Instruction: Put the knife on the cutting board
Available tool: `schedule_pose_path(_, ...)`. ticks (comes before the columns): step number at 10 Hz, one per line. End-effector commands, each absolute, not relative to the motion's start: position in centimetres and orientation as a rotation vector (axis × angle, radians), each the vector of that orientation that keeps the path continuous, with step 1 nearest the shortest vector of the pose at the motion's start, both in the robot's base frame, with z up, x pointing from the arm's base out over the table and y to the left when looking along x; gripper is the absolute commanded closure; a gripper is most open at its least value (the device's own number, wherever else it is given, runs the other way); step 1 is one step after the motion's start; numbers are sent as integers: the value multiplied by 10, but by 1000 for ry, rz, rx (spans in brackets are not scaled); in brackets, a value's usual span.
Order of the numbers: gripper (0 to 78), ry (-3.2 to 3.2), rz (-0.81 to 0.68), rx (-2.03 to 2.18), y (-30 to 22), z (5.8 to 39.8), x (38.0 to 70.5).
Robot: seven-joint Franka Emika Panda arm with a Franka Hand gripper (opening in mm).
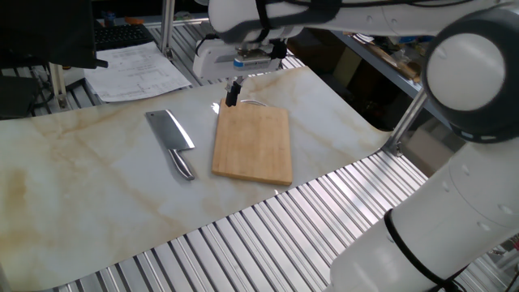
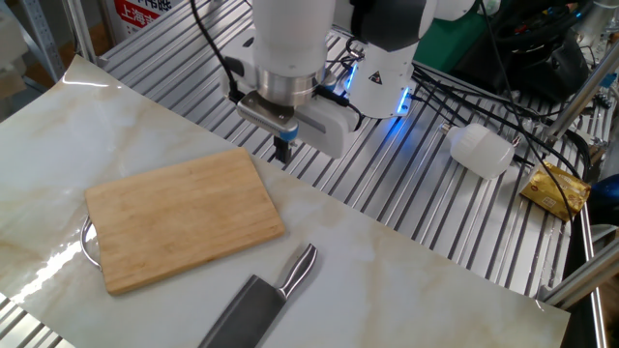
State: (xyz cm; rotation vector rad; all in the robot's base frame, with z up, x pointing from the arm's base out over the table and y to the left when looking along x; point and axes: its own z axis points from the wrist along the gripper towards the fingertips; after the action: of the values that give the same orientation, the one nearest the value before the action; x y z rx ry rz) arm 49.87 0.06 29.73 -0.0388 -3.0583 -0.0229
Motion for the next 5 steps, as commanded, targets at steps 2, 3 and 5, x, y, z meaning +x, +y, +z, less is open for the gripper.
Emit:
schedule_pose_path(2,776,-3044,-95,-46,0,299,499)
schedule_pose_path(3,776,-3044,-95,-45,0,298,499)
schedule_pose_path(5,776,-3044,-94,-42,0,298,499)
